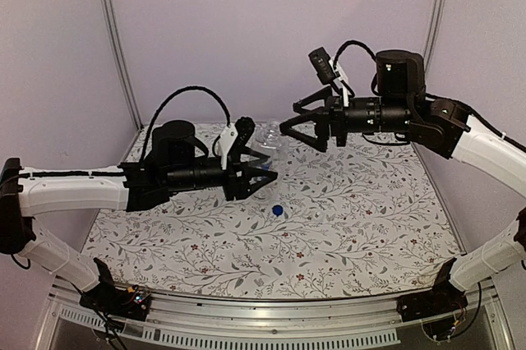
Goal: Unscrew the bottle caps
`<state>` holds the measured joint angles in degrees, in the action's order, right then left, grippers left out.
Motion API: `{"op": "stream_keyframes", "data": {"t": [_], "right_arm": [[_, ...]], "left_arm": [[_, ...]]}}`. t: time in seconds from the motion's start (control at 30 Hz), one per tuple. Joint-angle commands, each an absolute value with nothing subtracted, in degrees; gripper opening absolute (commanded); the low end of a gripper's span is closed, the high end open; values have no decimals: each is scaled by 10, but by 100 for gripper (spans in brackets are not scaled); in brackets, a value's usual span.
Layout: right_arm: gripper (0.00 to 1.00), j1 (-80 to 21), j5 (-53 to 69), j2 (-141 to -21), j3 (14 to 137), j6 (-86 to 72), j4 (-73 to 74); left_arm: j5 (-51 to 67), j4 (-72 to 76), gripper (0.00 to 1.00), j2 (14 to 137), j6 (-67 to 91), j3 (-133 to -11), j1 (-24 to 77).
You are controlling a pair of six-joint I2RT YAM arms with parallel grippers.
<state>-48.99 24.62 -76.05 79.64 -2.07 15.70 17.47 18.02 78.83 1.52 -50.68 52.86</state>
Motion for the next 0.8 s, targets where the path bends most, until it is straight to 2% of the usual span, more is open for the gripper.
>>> {"op": "stream_keyframes", "data": {"t": [0.0, 0.23, 0.77], "right_arm": [[87, -500, 256, -793, 831, -20, 176], [70, -507, 274, -831, 851, -20, 181], [39, -512, 286, -860, 857, -25, 180]], "left_arm": [[185, 181, 55, 789, 12, -524, 532], [183, 180, 55, 788, 13, -523, 532], [181, 179, 55, 788, 12, -523, 532]]}}
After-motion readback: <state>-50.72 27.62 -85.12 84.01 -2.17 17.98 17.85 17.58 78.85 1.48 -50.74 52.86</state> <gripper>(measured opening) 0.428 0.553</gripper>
